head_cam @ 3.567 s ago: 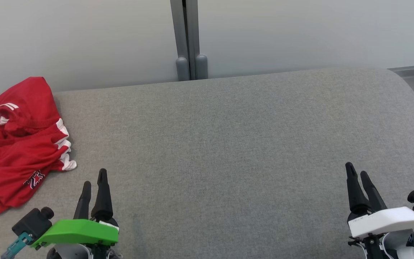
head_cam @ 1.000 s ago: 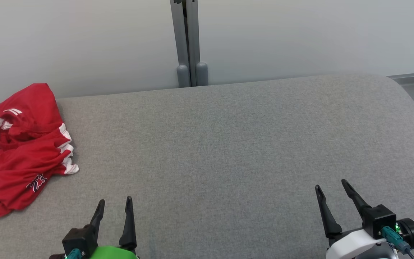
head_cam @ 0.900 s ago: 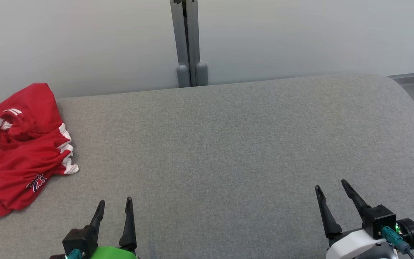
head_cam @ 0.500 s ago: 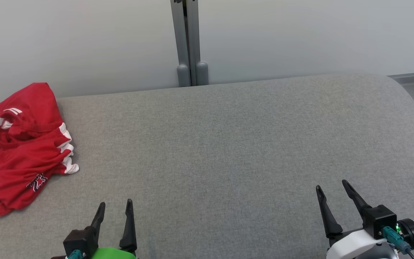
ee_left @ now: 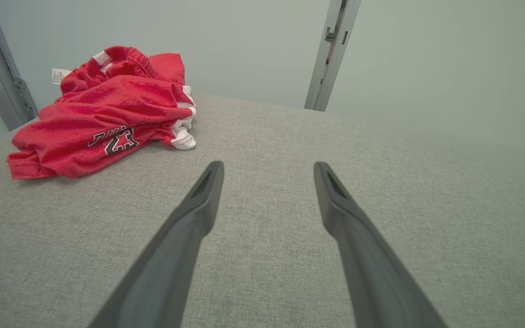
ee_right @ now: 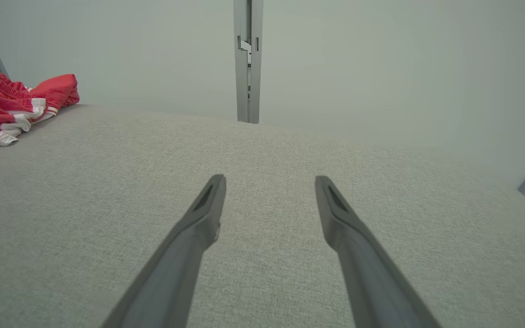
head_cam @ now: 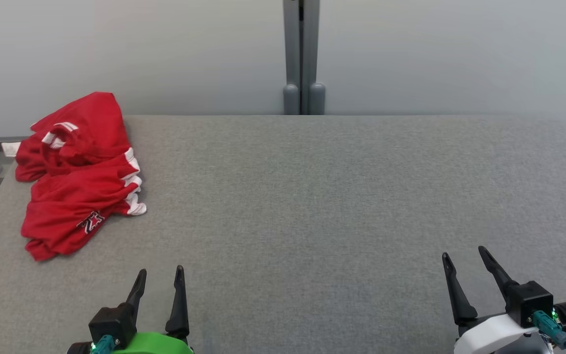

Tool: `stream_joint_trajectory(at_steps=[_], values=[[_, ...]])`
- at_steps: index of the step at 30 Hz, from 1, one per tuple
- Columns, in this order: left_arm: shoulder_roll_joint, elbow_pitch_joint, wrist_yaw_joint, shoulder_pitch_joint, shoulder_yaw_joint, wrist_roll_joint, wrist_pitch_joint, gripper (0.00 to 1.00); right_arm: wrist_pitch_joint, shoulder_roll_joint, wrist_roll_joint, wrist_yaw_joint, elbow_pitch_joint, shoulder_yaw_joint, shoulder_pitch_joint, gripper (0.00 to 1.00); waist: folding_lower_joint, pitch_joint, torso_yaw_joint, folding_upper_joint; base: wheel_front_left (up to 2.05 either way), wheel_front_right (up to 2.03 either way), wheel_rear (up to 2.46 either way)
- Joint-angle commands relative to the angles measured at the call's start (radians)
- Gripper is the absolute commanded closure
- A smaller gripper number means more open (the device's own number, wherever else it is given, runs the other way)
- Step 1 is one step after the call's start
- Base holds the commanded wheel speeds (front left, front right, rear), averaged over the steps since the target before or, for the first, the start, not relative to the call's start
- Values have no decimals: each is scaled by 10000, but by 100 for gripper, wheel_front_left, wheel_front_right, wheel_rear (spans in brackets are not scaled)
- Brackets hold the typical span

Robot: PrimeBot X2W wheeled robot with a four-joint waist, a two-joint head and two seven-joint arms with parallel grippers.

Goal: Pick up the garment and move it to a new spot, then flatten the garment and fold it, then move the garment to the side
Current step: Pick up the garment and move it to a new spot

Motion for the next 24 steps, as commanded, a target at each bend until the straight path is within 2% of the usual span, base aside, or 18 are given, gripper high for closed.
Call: stream_joint_trajectory(at_steps=[1,7,12,18,24], values=[[63,-25,-11,-66,28,80,-5,0,-46,-34,57,-6,-30,-10,90,0,0,8,1048,0,0,0,0],[60,-72,-62,67,215,161,-4,0,-46,-32,179,-8,5,51,25,0,0,39,2325,0,0,0,0],[57,-140,-118,137,328,219,-4,0,-46,-35,282,-8,52,167,-57,0,0,55,3026,0,0,0,0],[57,-188,-158,183,424,256,-4,0,-46,-39,318,-8,85,287,-106,0,0,68,3275,0,0,0,0],[54,-271,-102,198,475,223,-4,0,-46,-40,281,-8,75,367,-134,0,0,93,3205,0,0,0,0]])
